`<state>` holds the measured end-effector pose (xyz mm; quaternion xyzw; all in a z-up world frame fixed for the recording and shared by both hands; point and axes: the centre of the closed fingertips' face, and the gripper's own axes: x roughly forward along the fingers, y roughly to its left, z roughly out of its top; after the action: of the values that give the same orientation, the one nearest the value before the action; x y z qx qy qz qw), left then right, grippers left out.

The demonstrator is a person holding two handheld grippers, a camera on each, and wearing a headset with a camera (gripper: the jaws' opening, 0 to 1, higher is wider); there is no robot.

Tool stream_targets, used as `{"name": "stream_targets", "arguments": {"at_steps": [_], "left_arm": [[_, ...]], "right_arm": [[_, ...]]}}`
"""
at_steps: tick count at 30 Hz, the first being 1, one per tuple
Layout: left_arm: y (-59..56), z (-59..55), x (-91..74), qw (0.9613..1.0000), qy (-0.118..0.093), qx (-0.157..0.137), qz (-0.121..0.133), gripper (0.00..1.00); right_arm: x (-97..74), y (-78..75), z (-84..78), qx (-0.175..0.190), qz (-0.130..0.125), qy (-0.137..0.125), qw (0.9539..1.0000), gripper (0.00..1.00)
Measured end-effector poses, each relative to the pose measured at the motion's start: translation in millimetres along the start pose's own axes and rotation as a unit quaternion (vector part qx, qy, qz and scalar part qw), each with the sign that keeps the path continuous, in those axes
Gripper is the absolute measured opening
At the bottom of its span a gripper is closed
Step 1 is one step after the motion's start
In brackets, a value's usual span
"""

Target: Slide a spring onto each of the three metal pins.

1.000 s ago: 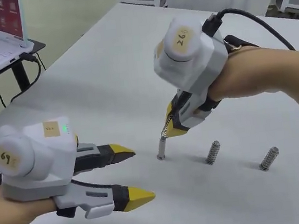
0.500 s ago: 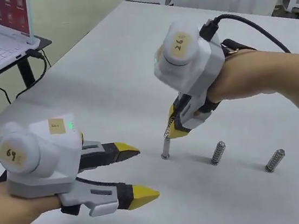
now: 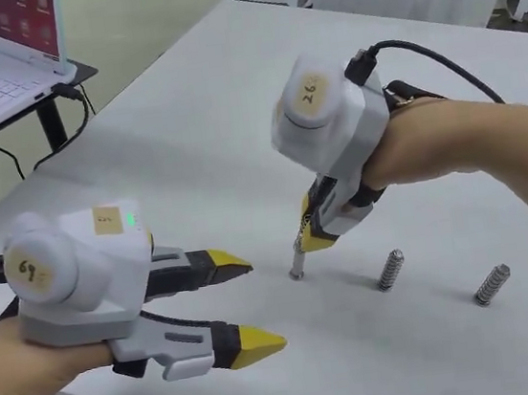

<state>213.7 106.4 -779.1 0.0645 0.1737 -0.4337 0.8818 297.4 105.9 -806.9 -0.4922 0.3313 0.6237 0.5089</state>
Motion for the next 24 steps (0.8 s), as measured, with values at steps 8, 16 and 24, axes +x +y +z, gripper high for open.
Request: {"name": "stream_targets", "arguments": {"at_steps": [8,16,24], "left_arm": [[-1.2,1.0,-0.3,1.0,0.0,0.001,0.002,0.43],[-0.9,0.3,-0.6,1.0,0.001,0.0,0.003,0.43],[-1.5,-0.8,0.5,1.0,0.006,0.0,0.001,0.43]], "right_arm": [[8.8,5.2,-0.9,0.003,0.007,0.008,0.9999,0.09],[22.1,10.5,-3.1,0.009,0.017,0.009,0.9998,0.09],[31.5,10.9,-6.1,0.007,0.017,0.015,0.9997,0.09]]}}
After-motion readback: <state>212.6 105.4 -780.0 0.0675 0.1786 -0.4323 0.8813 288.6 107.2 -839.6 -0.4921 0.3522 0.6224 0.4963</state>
